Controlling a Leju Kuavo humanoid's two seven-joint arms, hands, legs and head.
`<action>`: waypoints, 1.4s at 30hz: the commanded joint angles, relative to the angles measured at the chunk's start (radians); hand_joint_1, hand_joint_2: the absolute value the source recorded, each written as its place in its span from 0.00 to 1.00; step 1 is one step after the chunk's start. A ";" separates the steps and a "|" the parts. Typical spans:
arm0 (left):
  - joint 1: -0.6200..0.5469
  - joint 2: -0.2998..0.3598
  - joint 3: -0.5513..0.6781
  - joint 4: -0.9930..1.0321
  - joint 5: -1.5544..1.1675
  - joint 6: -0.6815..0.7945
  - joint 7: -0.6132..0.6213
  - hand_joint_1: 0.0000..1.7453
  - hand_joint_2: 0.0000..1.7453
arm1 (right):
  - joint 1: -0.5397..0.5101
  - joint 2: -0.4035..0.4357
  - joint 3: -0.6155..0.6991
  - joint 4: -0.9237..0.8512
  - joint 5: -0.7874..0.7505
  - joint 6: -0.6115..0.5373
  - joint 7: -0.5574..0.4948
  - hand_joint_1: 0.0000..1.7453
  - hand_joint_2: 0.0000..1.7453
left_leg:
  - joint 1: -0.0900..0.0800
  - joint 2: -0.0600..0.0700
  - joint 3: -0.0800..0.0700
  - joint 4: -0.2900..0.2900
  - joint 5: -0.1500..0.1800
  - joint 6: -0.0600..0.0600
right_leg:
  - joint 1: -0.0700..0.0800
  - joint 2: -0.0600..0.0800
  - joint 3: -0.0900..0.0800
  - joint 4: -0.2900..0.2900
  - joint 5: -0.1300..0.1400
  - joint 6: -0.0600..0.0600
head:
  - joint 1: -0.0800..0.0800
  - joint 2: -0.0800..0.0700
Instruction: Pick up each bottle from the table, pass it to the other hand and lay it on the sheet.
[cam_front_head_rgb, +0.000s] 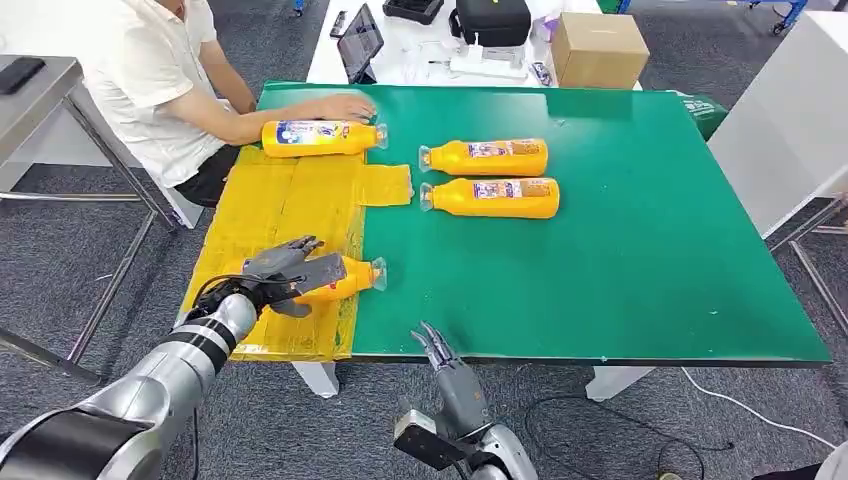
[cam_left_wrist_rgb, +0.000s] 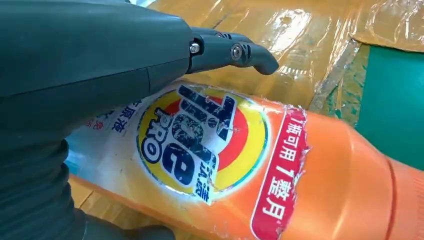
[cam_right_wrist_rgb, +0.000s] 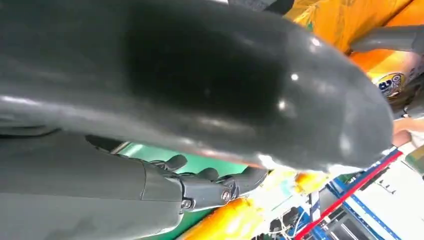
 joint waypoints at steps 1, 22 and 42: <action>0.072 0.004 -0.028 0.042 0.021 0.049 -0.025 0.00 1.00 | -0.034 0.005 -0.017 0.101 0.004 -0.025 -0.002 0.00 0.00 | -0.001 0.004 0.005 -0.003 -0.001 0.002 | 0.000 0.002 0.004 -0.003 0.000 -0.003 | 0.000 0.000; 0.481 -0.078 -0.114 -0.654 0.499 0.387 -0.412 0.00 1.00 | 0.020 -0.130 -0.081 -0.032 0.233 -0.114 0.160 0.00 0.00 | -0.001 0.000 -0.005 0.000 -0.001 0.001 | 0.000 -0.001 -0.006 -0.001 -0.001 -0.001 | 0.000 0.000; 0.666 -0.166 -0.257 -0.716 0.828 0.352 -0.351 0.00 1.00 | -0.004 -0.272 -0.481 -0.208 0.731 -0.114 0.313 0.00 1.00 | -0.003 0.001 -0.003 0.000 -0.003 0.004 | -0.002 -0.002 -0.004 -0.003 -0.001 -0.001 | 0.000 0.000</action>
